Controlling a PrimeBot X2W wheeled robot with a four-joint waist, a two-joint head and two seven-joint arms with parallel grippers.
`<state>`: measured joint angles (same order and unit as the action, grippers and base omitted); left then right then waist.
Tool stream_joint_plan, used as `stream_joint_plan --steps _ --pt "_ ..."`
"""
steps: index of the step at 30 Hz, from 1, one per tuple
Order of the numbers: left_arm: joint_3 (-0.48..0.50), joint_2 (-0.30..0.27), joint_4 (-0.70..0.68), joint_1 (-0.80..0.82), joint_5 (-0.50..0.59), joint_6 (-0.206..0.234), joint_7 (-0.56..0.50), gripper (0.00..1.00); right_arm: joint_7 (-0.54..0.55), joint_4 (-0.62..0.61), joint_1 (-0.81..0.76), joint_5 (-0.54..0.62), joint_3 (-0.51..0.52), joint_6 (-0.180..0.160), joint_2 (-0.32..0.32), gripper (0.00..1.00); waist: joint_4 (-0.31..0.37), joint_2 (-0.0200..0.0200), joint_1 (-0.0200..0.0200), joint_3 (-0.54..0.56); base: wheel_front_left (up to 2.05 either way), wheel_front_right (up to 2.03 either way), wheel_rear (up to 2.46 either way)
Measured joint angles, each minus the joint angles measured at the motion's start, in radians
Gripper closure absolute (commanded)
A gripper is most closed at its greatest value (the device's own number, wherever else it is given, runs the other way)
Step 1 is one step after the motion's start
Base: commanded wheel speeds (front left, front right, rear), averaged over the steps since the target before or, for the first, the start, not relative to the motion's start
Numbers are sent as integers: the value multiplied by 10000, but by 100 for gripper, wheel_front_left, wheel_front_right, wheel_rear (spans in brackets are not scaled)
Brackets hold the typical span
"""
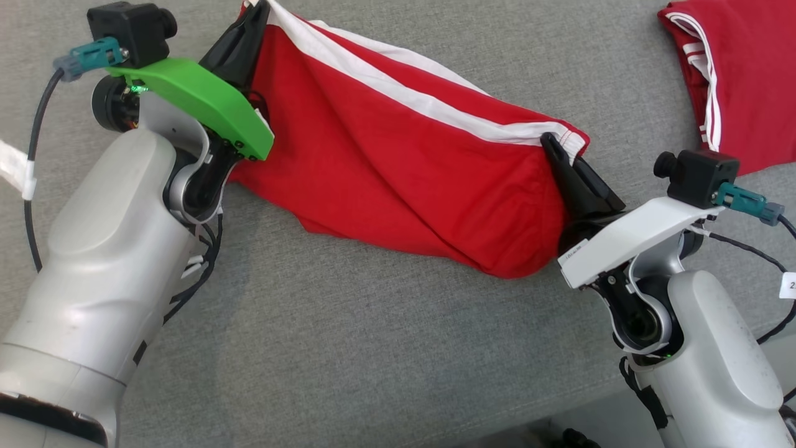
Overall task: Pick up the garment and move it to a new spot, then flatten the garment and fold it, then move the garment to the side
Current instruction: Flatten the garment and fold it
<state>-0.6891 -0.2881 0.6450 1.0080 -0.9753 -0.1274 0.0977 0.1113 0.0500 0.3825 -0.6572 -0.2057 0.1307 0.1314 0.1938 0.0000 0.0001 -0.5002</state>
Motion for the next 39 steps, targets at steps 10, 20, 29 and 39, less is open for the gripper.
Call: stream_joint_plan --steps 10,20,29,39 --pt "-539 240 1632 703 558 0 430 0 -520 610 216 29 -148 0 -293 0 228 0 0 -191 0 0 0" --pt "-1064 372 2345 283 999 0 1158 0 -602 276 -1027 1149 167 0 27 0 122 0 0 407 0 0 0" --pt "-1290 40 2564 -876 999 96 1122 0 -880 -658 -2501 2481 579 0 -100 0 120 0 0 1189 0 0 0" --pt "-1281 -88 3001 -1048 746 575 295 0 -2585 -982 -2947 5231 811 0 -399 0 537 0 0 1309 0 0 0"
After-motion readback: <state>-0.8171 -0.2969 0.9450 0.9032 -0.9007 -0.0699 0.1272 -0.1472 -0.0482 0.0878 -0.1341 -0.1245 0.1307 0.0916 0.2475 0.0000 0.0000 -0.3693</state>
